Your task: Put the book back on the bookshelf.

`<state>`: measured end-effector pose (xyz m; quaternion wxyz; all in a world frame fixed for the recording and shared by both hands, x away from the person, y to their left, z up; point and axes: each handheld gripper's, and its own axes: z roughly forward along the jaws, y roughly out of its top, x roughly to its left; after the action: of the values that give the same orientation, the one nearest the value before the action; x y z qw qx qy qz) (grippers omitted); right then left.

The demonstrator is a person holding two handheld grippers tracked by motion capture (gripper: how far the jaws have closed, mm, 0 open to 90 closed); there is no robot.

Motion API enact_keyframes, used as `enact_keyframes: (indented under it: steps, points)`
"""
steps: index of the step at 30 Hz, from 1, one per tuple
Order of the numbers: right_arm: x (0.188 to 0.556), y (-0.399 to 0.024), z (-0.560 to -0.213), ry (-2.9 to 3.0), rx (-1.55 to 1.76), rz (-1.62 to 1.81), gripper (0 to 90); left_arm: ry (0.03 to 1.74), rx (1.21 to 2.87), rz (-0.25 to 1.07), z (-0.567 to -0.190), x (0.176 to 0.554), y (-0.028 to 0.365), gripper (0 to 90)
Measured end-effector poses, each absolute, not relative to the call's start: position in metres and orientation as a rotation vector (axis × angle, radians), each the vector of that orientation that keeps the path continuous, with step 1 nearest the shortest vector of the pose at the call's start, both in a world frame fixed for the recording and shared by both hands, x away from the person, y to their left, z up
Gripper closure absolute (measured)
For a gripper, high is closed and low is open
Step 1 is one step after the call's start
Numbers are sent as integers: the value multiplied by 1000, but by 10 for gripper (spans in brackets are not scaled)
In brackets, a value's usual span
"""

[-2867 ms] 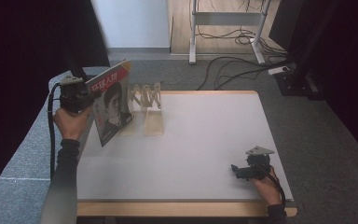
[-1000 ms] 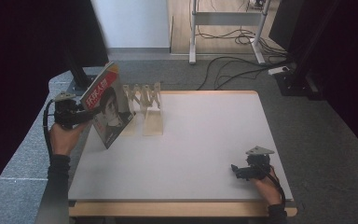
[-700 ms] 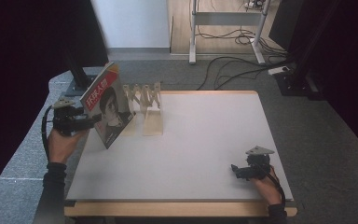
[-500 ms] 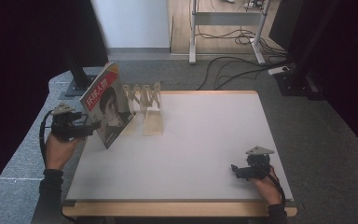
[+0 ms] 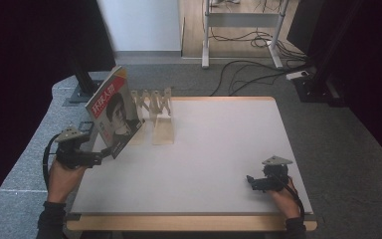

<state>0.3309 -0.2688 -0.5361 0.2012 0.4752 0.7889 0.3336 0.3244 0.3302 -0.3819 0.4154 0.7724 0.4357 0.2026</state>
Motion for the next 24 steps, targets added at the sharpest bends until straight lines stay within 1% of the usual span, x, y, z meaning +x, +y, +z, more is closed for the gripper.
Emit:
enact_keyframes:
  steps: [7, 13, 24]
  points:
    - [331, -269, -536, 2204, 1327, 931, 0, 1006, 1977, 442, -398, 325, 304, 0]
    - [331, -269, -536, 2204, 1326, 930, 0, 983, 1993, 386, -422, 333, 286, 0]
    - [331, -269, -536, 2203, 1325, 931, 0, 951, 2085, 317, -470, 340, 253, 0]
